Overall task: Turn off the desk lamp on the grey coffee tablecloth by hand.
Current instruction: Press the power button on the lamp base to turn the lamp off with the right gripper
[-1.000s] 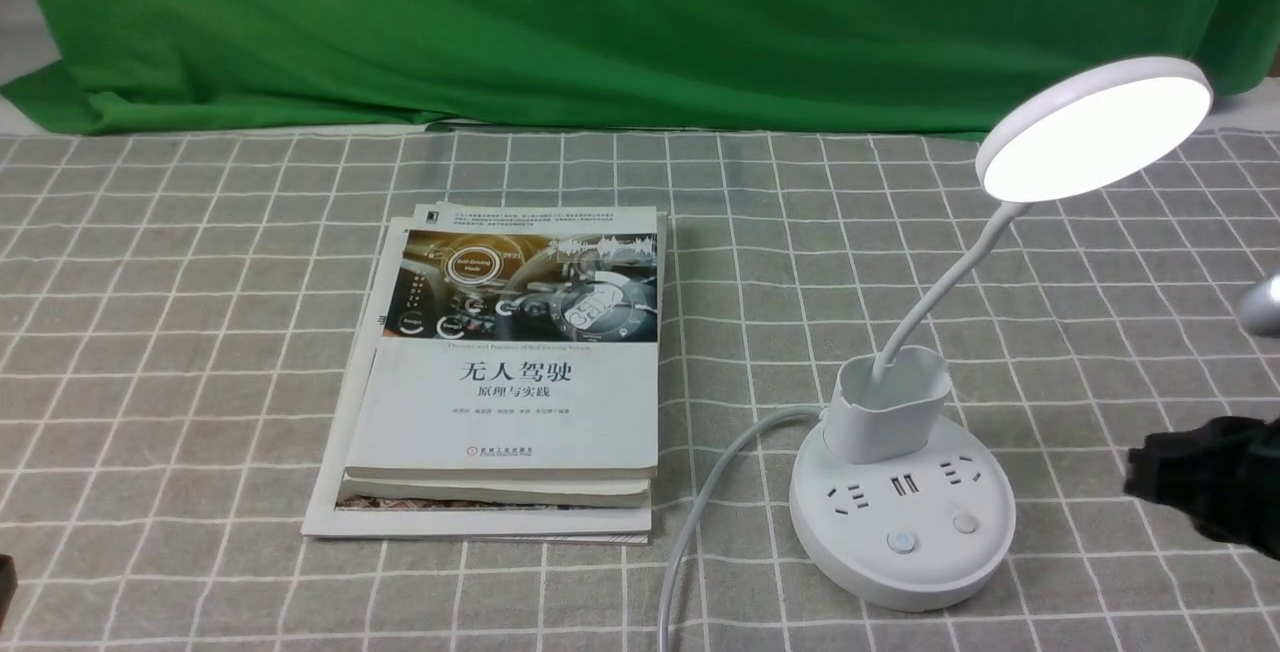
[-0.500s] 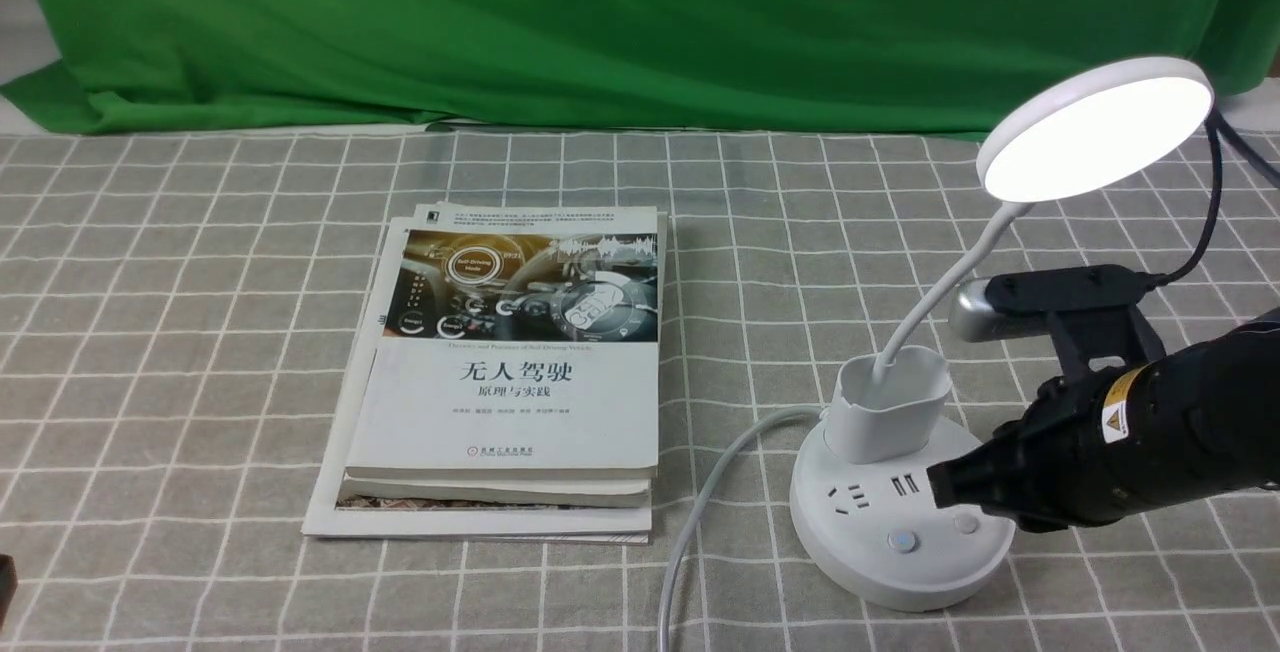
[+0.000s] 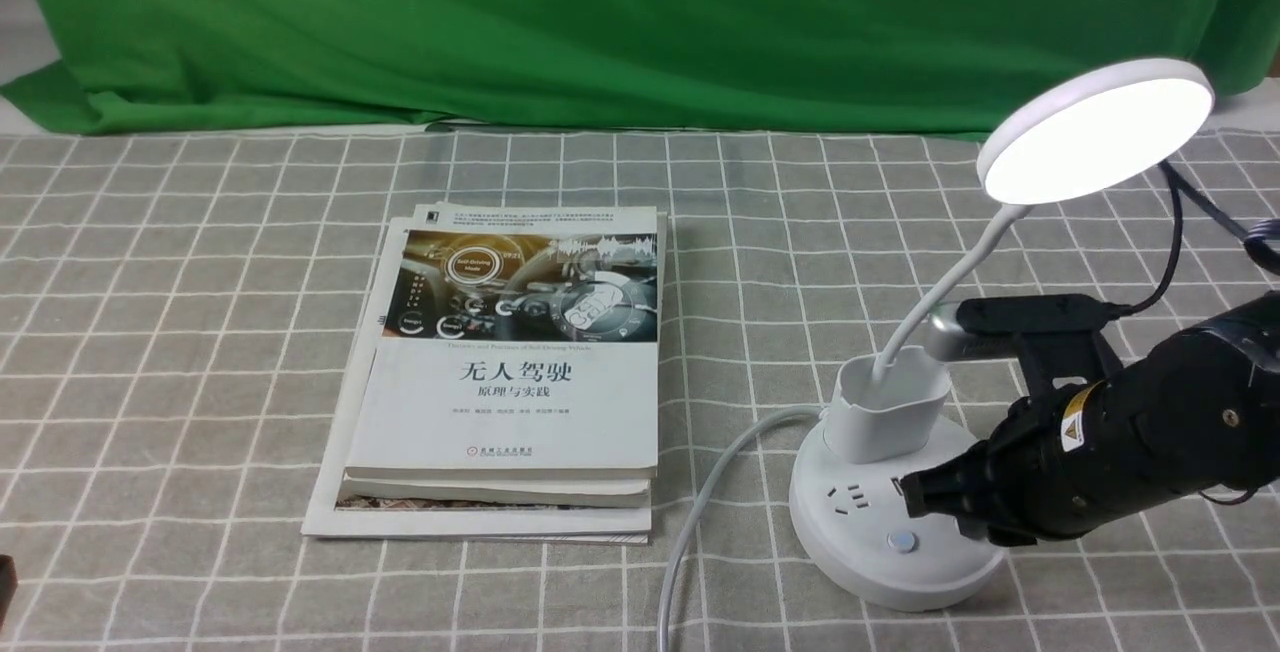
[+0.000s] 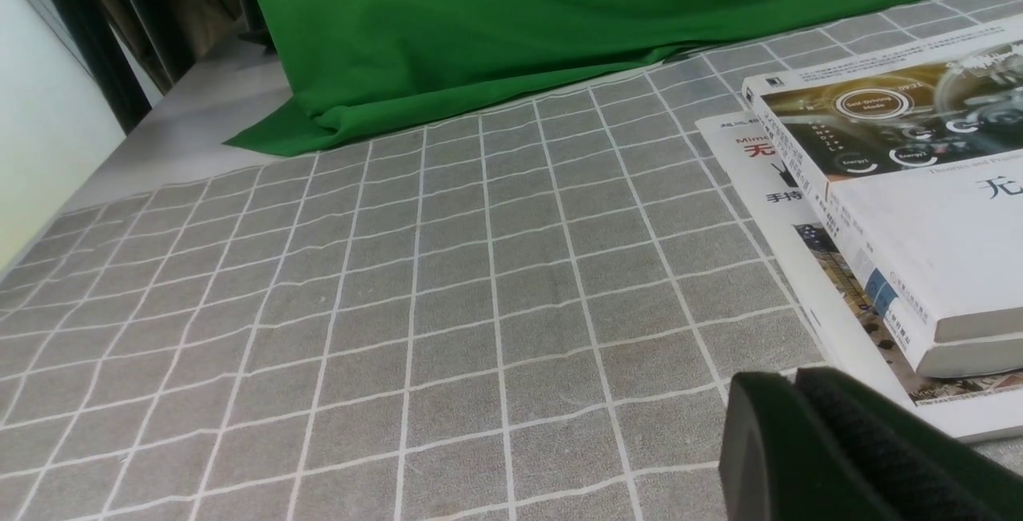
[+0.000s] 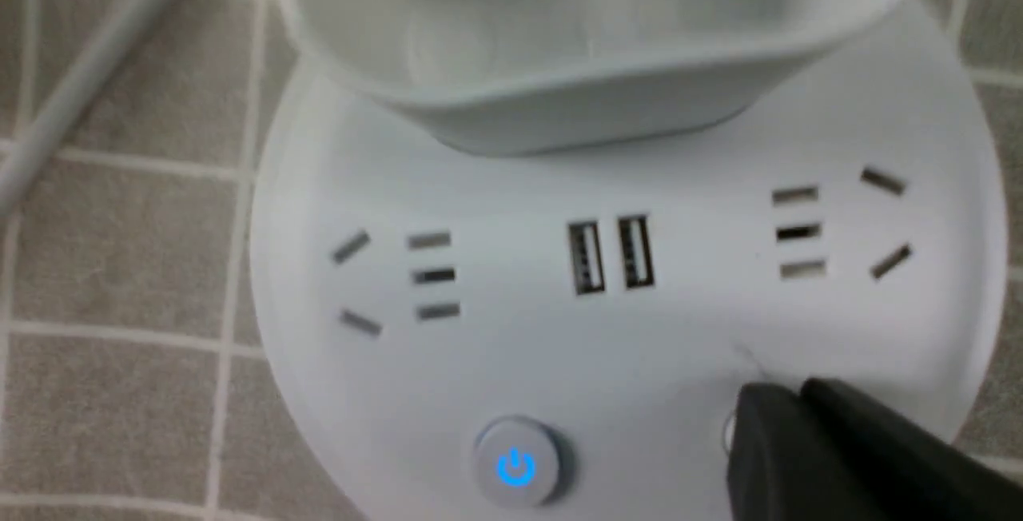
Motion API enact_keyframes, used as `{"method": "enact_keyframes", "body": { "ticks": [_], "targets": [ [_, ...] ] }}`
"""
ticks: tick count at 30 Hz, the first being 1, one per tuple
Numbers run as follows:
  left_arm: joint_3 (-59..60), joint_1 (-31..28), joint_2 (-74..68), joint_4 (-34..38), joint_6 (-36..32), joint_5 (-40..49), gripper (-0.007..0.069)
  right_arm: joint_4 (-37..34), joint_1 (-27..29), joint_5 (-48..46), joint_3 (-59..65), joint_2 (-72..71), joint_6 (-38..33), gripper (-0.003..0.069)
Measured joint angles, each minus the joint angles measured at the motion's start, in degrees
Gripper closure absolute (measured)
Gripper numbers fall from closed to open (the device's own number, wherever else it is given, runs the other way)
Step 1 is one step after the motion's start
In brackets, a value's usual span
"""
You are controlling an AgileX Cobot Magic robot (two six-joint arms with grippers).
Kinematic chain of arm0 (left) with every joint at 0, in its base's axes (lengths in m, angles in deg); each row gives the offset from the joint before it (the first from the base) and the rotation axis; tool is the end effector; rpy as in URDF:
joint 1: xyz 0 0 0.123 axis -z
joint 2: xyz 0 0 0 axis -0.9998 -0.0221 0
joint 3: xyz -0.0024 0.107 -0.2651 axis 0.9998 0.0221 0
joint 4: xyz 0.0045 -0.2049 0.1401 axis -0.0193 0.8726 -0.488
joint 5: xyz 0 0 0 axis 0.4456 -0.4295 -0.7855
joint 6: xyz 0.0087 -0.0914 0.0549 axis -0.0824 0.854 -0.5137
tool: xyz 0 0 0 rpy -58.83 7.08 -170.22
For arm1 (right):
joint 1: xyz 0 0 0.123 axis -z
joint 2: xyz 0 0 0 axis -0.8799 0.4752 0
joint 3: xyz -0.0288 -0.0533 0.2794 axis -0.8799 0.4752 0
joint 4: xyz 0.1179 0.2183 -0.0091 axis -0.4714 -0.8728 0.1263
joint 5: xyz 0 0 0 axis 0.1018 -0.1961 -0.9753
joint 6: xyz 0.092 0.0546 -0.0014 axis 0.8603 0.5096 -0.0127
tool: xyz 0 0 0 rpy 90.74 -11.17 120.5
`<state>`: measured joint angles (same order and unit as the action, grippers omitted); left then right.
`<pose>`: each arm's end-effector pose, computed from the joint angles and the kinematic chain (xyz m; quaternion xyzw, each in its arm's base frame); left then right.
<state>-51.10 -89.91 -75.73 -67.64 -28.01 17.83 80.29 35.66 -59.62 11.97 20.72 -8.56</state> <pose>0.0669 0.0029 0.1861 0.0932 0.7557 0.1019 0.6402 0.2575 0.1246 0.1649 -0.0963 0.9769 0.0631 0.1802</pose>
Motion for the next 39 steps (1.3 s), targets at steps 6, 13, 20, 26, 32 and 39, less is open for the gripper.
{"method": "enact_keyframes", "body": {
  "ticks": [6,13,20,26,32,39],
  "targets": [
    [0.00,0.00,0.00,0.00,0.00,0.00,0.0604,-0.07,0.00,-0.49,-0.20,-0.47,0.00,0.0574],
    [0.00,0.00,0.00,0.00,0.00,0.00,0.0604,-0.15,0.00,-0.02,-0.20,-5.54,0.00,0.0575],
    [0.00,0.00,0.00,0.00,0.00,0.00,0.0604,-0.21,0.00,1.32,-0.20,-5.24,0.00,0.0572],
    [0.00,0.00,0.00,0.00,0.00,0.00,0.0604,-0.19,0.00,0.44,-0.40,0.29,0.00,0.0569],
    [0.00,0.00,0.00,0.00,0.00,0.00,0.0604,-0.24,0.00,-0.22,-0.75,0.13,0.00,0.0561],
    [0.00,0.00,0.00,0.00,-0.06,0.00,0.0604,-0.30,0.00,0.81,-0.63,-4.61,0.00,0.0559]
  ]
}}
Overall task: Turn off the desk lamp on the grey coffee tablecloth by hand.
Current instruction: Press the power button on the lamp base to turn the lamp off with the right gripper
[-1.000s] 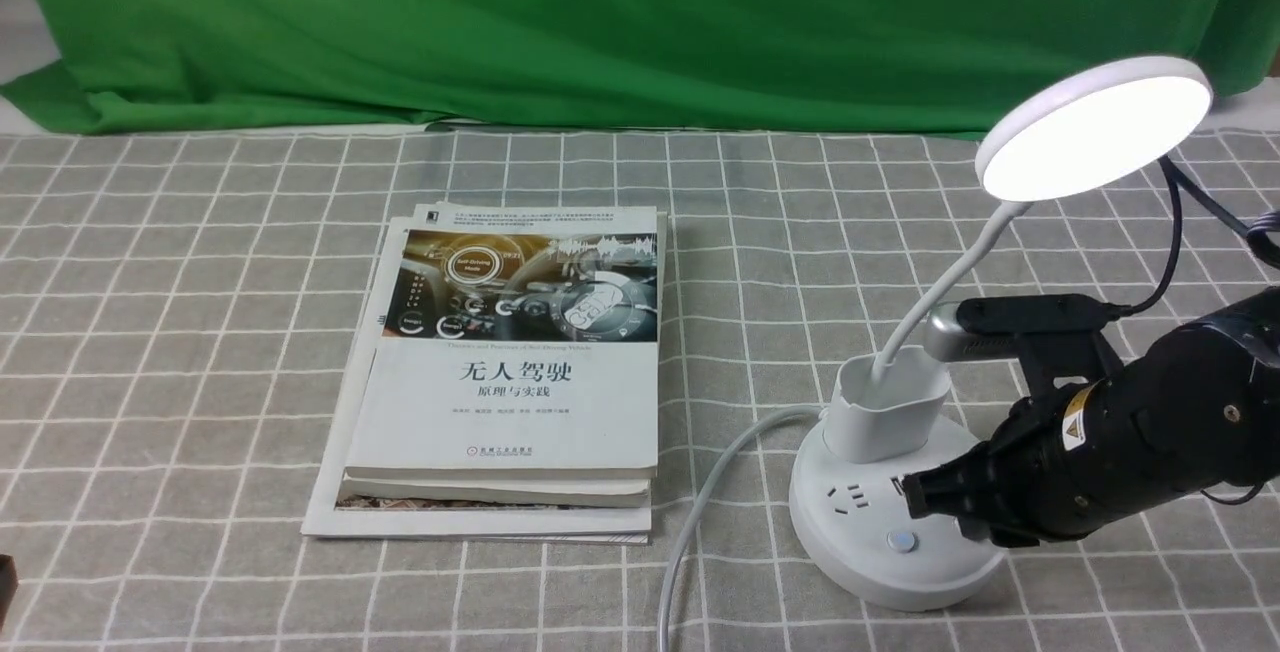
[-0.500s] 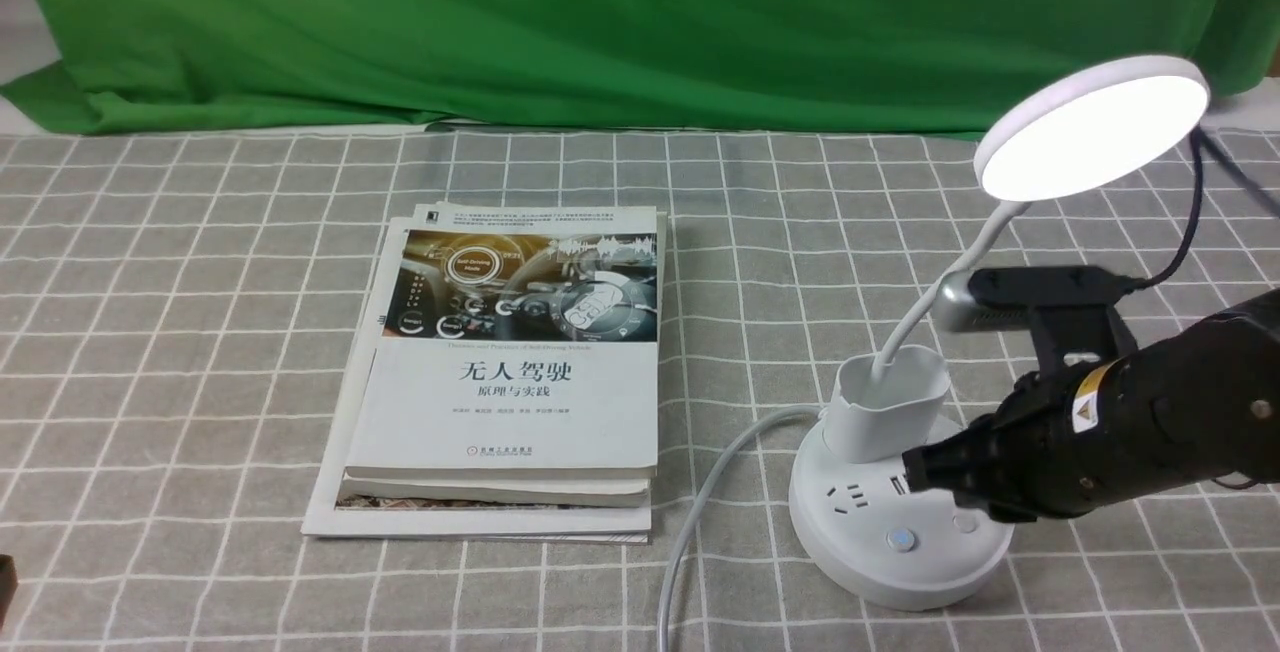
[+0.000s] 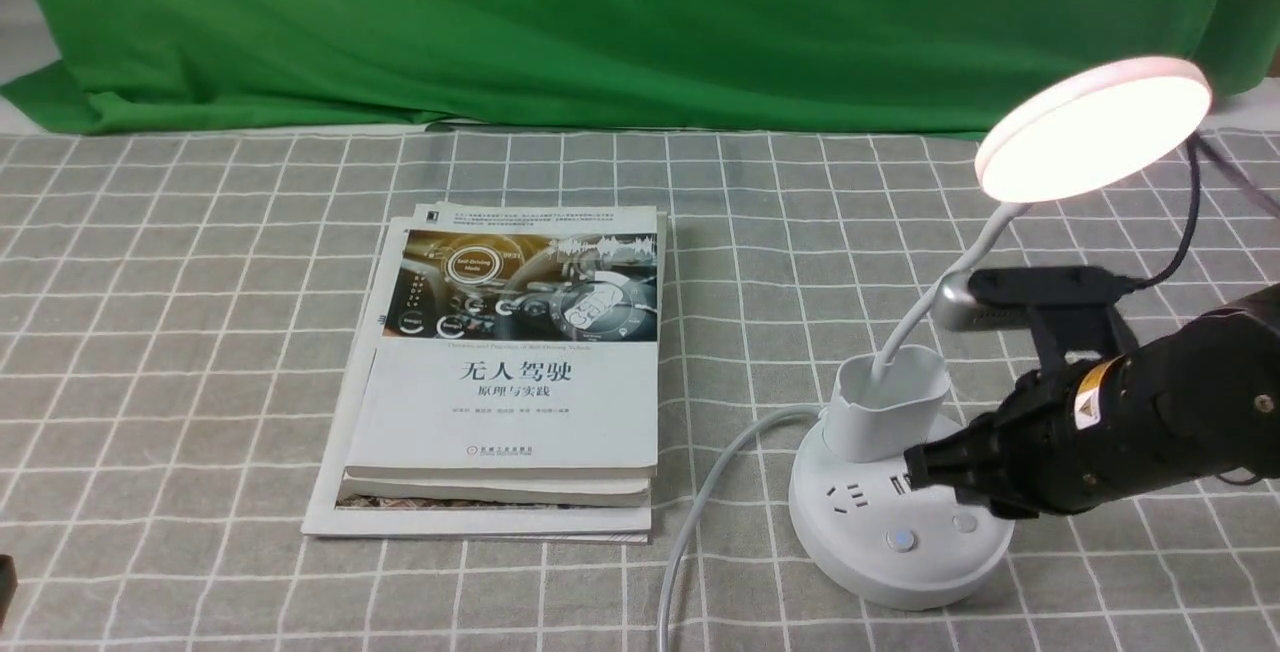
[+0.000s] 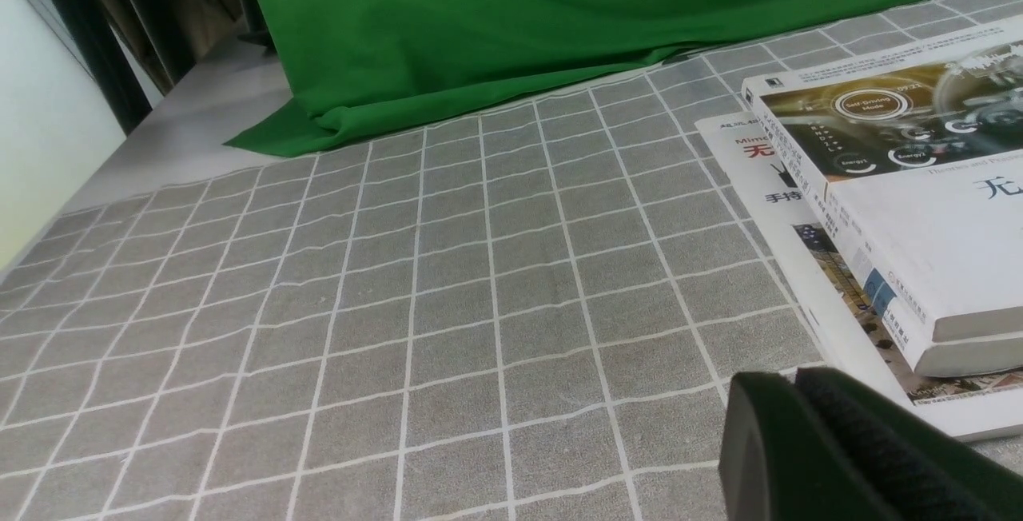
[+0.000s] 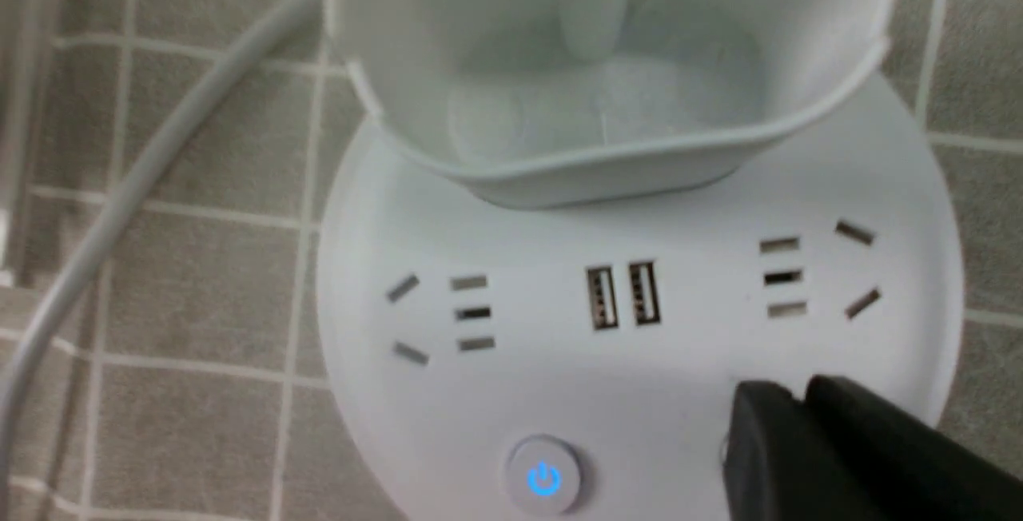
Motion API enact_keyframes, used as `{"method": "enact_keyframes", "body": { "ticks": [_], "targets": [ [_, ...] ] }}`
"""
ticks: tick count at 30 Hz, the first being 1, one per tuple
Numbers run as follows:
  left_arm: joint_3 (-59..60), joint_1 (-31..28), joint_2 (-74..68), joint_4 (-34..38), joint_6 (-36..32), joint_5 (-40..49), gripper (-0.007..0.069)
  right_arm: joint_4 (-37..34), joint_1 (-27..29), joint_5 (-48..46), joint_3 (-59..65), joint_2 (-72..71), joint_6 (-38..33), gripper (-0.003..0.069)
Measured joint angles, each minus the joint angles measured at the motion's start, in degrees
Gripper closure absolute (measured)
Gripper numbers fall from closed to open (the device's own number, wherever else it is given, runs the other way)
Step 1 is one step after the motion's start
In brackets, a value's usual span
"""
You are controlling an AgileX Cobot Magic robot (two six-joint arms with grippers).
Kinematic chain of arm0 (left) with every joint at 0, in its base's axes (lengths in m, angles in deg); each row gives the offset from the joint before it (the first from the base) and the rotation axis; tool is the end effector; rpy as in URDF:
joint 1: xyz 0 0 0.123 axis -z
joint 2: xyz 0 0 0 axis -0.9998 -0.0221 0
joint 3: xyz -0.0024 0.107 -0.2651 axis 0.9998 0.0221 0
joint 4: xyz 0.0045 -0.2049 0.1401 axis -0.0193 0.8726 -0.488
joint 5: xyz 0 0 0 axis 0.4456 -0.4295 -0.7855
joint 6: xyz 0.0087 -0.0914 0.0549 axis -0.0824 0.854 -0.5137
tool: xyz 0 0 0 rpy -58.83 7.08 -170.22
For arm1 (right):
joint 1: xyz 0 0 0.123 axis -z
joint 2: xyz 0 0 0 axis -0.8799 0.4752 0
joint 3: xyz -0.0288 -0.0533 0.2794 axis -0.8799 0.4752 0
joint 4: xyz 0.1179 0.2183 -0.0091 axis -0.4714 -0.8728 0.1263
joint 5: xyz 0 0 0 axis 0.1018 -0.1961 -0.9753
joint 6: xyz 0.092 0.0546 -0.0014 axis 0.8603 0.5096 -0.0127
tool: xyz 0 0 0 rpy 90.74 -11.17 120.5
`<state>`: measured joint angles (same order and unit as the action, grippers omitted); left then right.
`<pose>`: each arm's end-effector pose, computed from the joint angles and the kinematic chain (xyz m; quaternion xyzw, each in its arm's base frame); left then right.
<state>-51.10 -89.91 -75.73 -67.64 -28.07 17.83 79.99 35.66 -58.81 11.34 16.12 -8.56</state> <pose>0.0669 0.0029 0.1861 0.0935 0.7556 0.1023 0.6402 0.2569 0.1246 0.1913 -0.0931 0.9657 0.0827 0.2278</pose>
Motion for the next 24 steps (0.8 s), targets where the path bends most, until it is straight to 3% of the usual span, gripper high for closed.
{"method": "enact_keyframes", "body": {
  "ticks": [15,24],
  "targets": [
    [0.00,0.00,0.01,0.00,0.05,0.00,0.0604,0.11,0.00,0.38,-0.25,5.68,-0.04,0.0553],
    [0.00,0.00,0.01,0.00,0.05,0.00,0.0604,0.06,0.00,-0.72,-0.06,0.71,0.01,0.0550]
  ]
}}
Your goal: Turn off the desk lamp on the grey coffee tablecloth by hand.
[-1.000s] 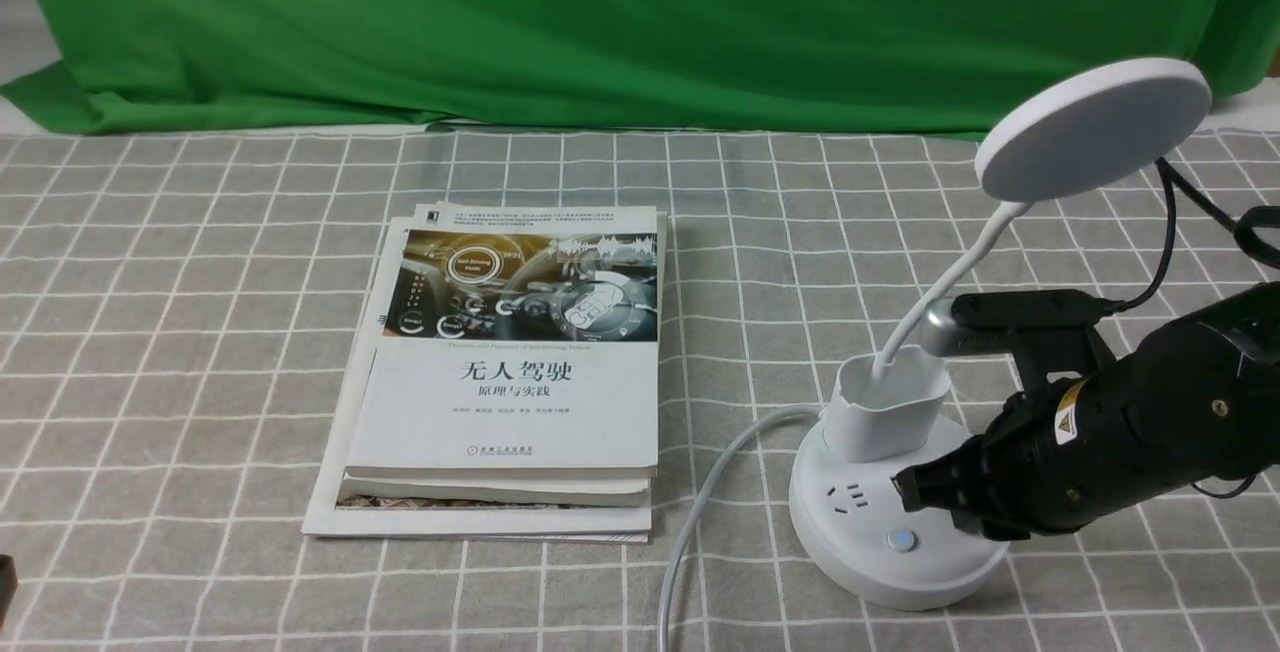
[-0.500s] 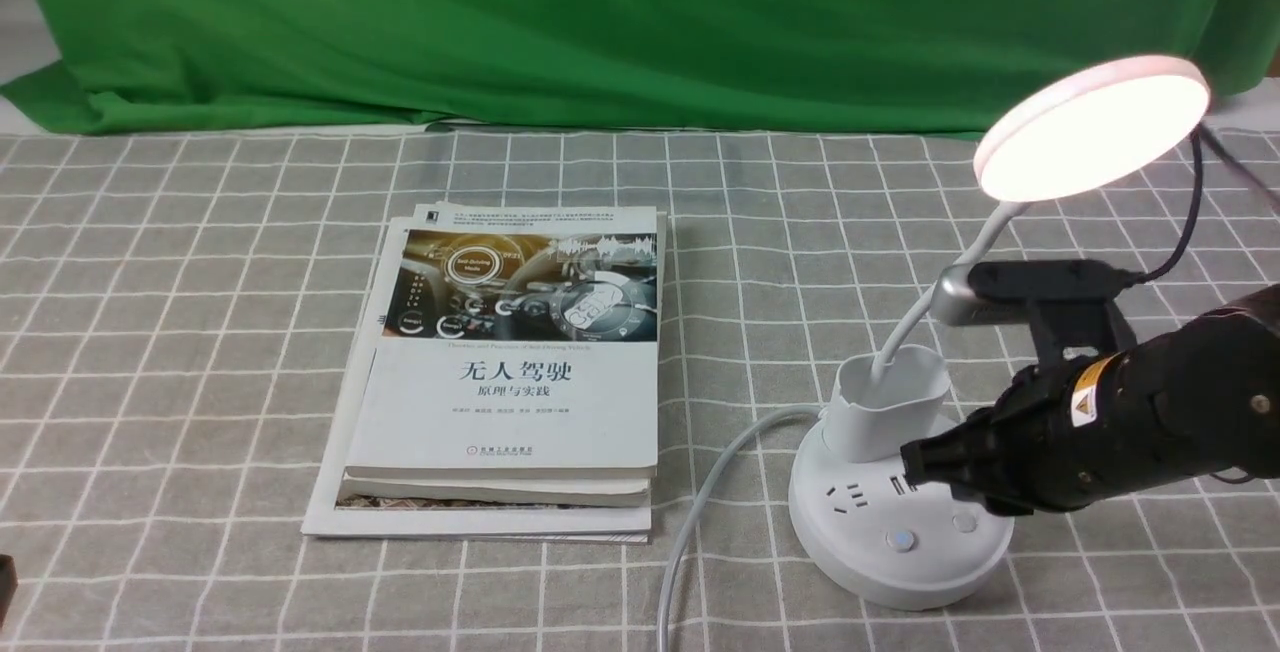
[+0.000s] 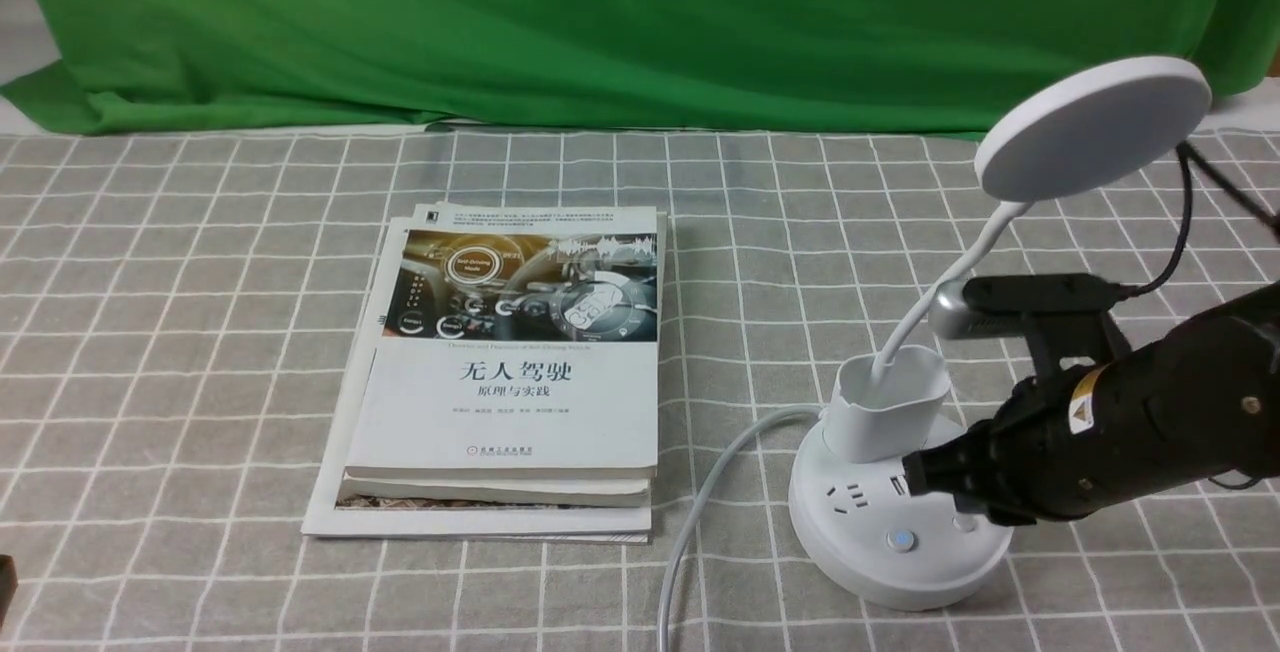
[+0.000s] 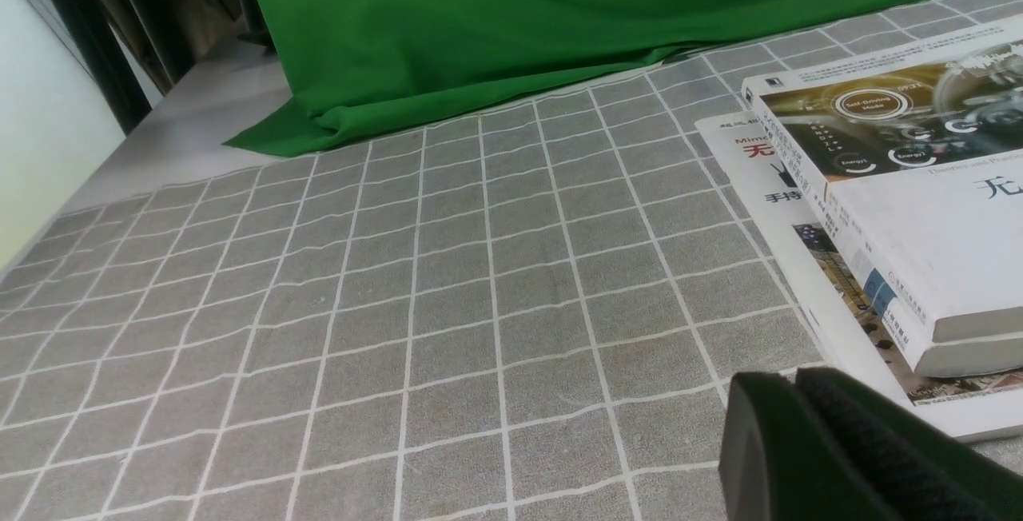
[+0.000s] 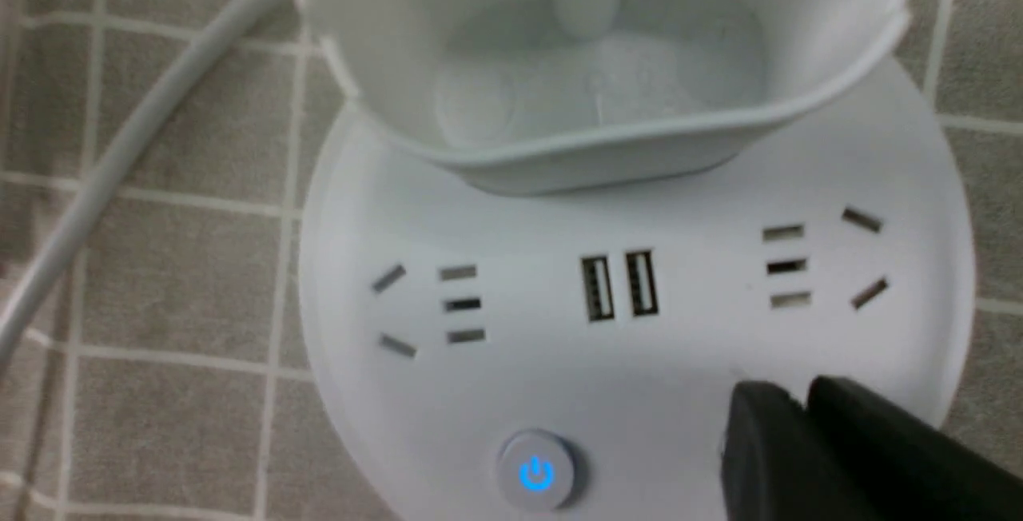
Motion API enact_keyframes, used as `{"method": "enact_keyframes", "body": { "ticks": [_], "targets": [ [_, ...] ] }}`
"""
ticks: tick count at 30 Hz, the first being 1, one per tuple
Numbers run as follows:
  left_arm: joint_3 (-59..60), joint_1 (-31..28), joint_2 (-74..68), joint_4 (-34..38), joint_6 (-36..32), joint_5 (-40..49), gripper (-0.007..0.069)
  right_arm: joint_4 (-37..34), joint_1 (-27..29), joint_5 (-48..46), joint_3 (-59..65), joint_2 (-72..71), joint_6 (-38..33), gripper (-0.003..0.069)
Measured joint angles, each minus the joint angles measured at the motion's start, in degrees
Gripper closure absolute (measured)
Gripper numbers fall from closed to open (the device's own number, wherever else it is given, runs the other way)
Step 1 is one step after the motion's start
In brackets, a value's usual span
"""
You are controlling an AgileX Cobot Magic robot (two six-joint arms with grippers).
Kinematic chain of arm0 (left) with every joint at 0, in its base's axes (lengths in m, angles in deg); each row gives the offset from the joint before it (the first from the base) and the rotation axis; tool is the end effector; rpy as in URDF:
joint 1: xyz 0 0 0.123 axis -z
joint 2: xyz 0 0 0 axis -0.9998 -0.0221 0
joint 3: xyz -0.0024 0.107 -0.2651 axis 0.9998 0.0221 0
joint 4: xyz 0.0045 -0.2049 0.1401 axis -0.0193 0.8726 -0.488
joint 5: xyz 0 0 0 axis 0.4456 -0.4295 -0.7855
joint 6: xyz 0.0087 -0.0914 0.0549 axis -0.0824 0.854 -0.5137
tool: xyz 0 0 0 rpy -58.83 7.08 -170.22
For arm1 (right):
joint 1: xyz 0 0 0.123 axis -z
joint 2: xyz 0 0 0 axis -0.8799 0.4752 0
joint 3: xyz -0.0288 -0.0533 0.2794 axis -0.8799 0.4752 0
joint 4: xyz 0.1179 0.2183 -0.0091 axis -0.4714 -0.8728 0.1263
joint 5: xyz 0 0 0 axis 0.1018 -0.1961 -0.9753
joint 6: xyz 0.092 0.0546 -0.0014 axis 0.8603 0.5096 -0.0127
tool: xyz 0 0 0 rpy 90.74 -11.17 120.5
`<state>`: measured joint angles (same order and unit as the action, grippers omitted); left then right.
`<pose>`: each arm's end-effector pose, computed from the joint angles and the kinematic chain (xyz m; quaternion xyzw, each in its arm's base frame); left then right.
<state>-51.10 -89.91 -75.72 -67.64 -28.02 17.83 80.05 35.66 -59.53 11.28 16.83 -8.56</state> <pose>0.0669 0.0029 0.1861 0.0932 0.7556 0.1020 0.6403 0.2568 0.1245 0.1874 -0.0938 0.9685 0.0783 0.2170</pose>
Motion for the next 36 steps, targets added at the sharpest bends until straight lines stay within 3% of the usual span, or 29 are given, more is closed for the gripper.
{"method": "enact_keyframes", "body": {
  "ticks": [16,23,26,29,36],
  "targets": [
    [0.00,0.00,0.00,0.00,0.00,0.00,0.0604,0.48,0.11,-2.36,0.04,-2.61,-2.61,0.0538],
    [0.00,0.00,0.00,0.00,0.00,0.00,0.0604,7.47,8.09,-7.19,0.04,-19.03,-5.83,0.0626],
    [0.00,0.00,0.00,0.00,0.00,0.00,0.0604,7.98,9.63,-6.77,0.26,-25.42,-8.54,0.0629],
    [0.00,0.00,0.00,0.00,-0.02,0.00,0.0604,7.98,10.18,-2.11,3.73,-36.89,-13.61,0.0627],
    [0.00,0.00,0.00,0.00,-0.02,0.00,0.0604,7.87,10.25,8.74,19.54,-54.82,-11.56,0.0627]
  ]
}}
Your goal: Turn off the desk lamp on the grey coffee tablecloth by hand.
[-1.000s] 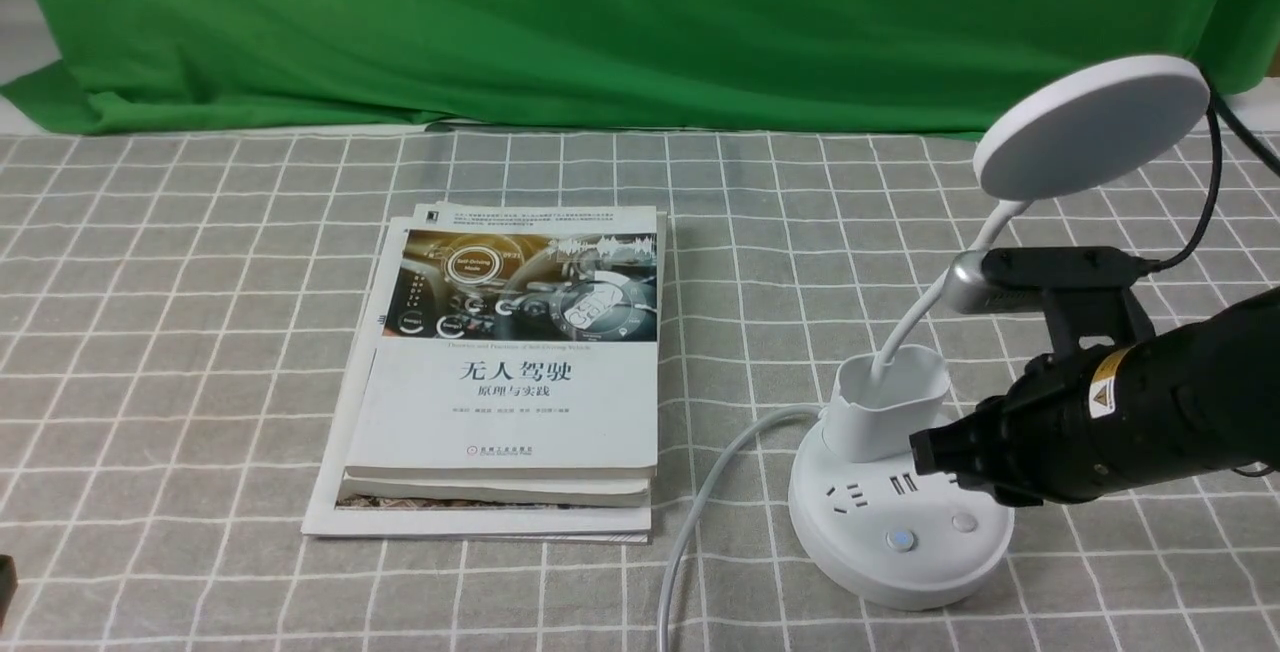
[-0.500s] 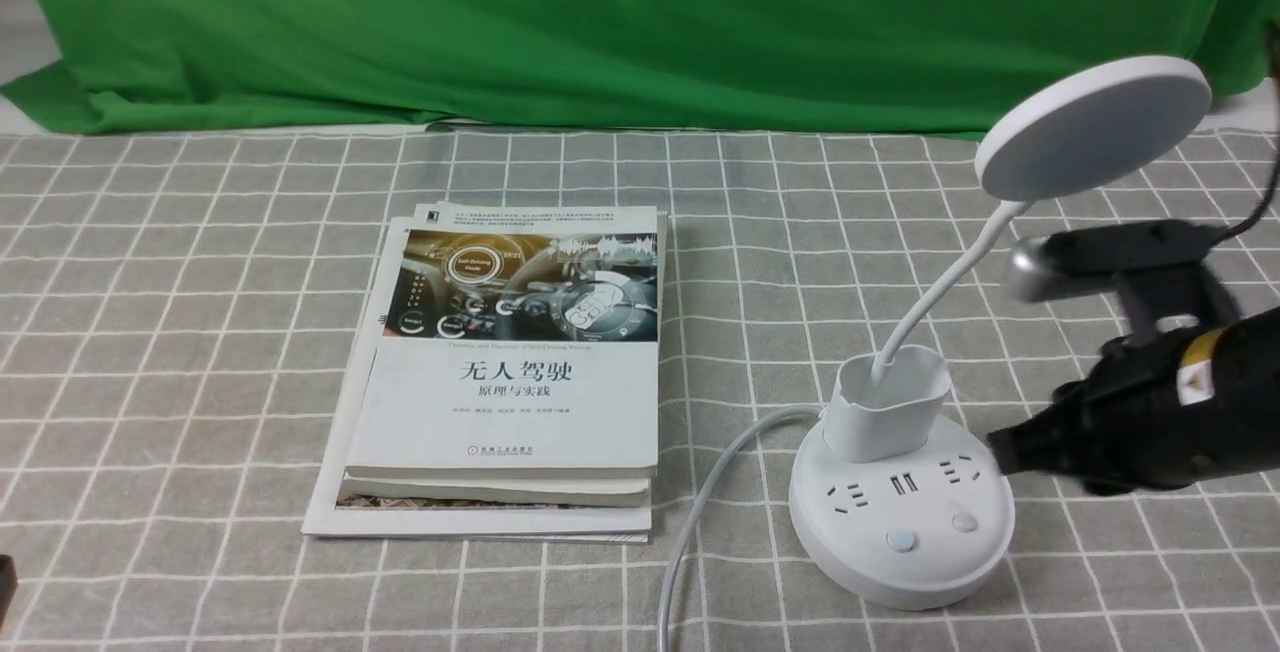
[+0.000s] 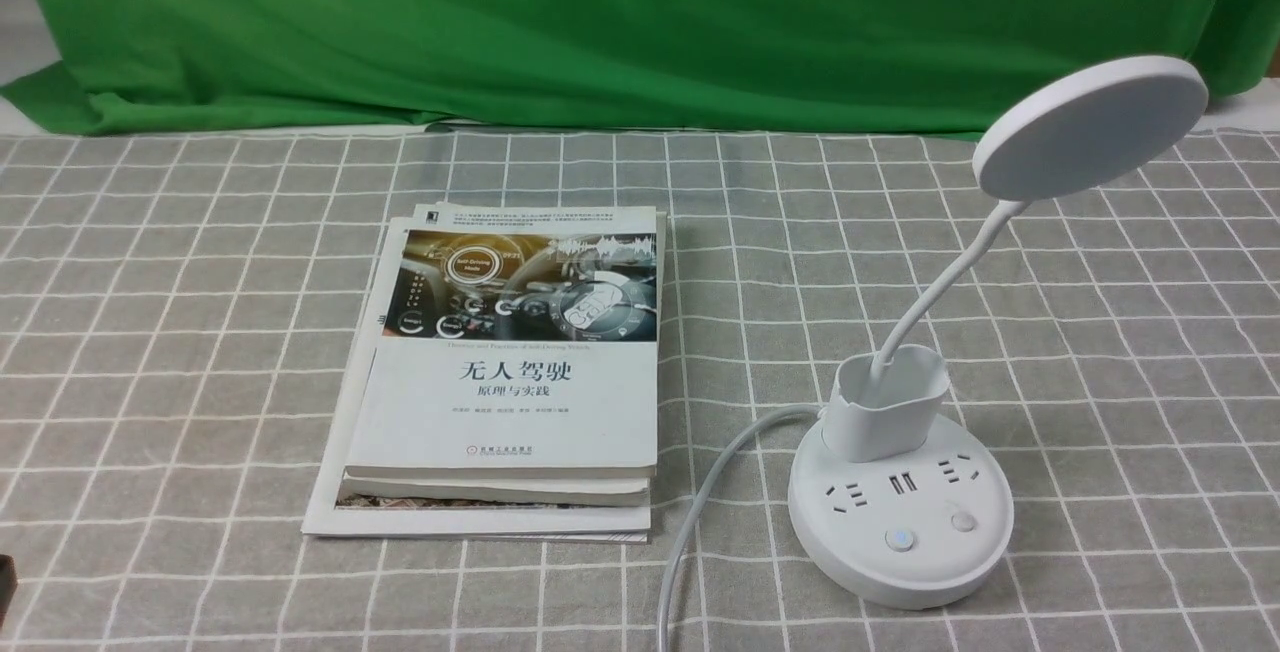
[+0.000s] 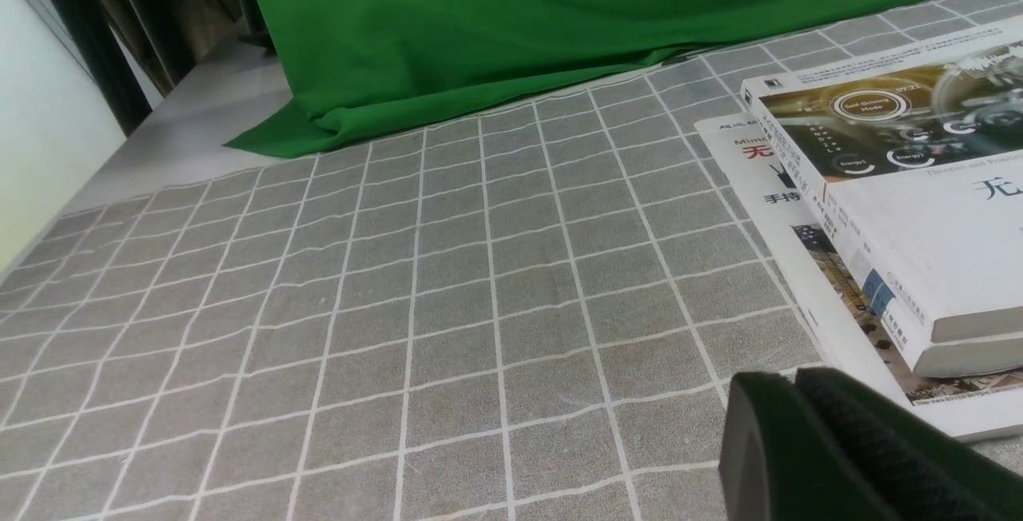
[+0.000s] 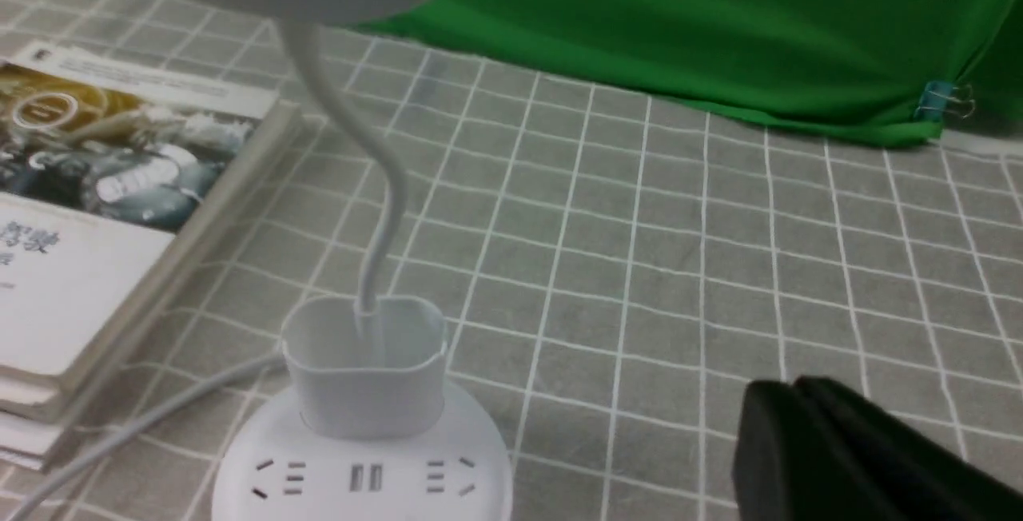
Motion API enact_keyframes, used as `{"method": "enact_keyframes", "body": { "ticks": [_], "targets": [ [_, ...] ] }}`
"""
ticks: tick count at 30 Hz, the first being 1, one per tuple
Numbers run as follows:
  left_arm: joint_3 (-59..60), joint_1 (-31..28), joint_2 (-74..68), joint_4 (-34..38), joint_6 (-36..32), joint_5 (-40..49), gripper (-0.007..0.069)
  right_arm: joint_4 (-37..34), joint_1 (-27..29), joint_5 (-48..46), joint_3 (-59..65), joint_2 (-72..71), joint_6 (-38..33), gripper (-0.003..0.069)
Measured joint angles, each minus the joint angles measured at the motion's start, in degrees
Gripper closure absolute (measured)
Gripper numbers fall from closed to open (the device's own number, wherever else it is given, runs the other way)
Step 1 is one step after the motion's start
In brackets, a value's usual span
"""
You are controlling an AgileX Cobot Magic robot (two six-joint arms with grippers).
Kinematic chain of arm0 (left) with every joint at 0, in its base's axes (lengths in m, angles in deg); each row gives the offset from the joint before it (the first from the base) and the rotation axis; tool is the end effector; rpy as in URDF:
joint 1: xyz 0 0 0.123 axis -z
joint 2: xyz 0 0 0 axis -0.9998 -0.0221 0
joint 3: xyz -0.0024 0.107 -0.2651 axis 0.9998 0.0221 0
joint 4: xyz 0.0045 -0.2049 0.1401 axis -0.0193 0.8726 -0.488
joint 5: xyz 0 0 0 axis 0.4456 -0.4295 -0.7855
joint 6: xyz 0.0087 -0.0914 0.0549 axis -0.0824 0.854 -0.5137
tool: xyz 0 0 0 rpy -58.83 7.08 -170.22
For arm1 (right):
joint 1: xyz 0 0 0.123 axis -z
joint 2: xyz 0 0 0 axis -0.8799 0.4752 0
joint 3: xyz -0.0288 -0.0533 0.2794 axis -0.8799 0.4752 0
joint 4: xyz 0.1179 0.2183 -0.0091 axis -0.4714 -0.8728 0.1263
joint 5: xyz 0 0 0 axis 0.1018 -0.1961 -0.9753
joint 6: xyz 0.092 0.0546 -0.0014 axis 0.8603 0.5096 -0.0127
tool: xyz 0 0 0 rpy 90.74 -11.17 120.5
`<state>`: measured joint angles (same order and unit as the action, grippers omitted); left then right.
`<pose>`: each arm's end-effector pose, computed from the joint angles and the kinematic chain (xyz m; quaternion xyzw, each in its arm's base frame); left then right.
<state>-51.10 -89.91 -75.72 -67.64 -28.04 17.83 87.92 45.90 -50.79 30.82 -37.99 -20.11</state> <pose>0.0669 0.0029 0.1861 0.0933 0.7556 0.1021 0.6403 0.1251 0.0298 0.2928 -0.1270 0.8046 0.0387 0.5788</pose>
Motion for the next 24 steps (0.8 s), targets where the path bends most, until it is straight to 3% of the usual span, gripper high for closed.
{"method": "enact_keyframes", "body": {
  "ticks": [6,24],
  "targets": [
    [0.00,0.00,0.00,0.00,0.00,0.00,0.0604,-0.06,0.00,7.02,12.37,-11.24,1.02,0.0622],
    [0.00,0.00,0.00,0.00,0.03,0.00,0.0604,-2.91,0.11,12.44,27.33,-15.36,1.07,0.0621]
  ]
}}
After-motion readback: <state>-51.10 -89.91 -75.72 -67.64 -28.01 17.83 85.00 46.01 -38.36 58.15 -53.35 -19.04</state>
